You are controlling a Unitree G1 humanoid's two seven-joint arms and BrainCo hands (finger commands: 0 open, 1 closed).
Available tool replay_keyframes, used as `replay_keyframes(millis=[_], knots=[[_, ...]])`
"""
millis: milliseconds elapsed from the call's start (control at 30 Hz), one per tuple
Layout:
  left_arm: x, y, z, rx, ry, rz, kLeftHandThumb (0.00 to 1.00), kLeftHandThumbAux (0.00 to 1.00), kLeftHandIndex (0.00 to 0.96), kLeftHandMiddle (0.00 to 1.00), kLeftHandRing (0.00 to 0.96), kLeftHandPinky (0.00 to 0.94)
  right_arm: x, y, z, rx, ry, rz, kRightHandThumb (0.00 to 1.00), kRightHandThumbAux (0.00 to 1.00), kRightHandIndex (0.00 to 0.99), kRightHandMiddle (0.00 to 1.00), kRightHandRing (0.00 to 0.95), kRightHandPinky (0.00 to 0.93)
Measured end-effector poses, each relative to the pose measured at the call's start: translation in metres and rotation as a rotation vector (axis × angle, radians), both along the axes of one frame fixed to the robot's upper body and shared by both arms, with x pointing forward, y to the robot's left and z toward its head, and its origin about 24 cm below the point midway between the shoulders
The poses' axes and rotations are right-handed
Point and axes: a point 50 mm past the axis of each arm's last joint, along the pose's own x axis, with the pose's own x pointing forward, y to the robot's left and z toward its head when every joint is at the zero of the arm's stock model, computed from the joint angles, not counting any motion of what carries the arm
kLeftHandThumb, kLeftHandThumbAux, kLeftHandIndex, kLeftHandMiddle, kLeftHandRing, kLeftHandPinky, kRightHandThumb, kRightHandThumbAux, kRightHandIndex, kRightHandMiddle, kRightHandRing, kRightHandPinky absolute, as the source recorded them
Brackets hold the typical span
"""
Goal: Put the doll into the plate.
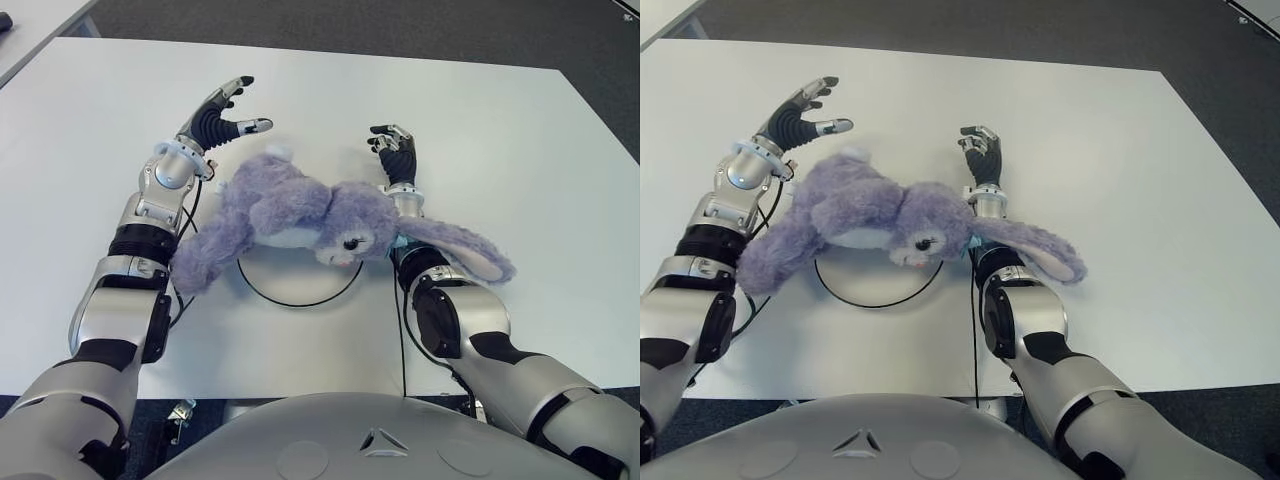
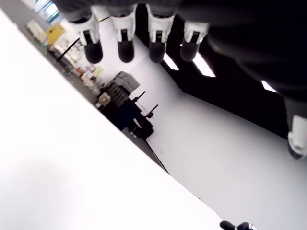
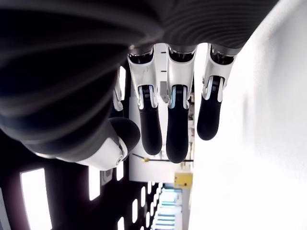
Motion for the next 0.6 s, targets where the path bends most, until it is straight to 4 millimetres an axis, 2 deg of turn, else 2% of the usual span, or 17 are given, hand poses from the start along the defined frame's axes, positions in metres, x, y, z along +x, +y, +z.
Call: replay_keyframes(millis=[267, 600], knots=[[0.002, 0.002, -0.008, -0.092, 0.011, 0.036, 0.0, 0.443, 0.0, 0.0, 0.0, 0.0, 0.0, -0.003, 0.0, -0.003, 0.0, -0.006, 0.728, 0.731, 0.415, 0.33, 0.402, 0.309], [0.0, 0.0, -0.025, -0.198, 0.037, 0.069, 0.0, 0.383, 0.0, 0.0, 0.0, 0.0, 0.0, -0.004, 0.0, -0.004, 0.001, -0.008, 0.724, 0.731, 0.415, 0.333, 0.385, 0.327]])
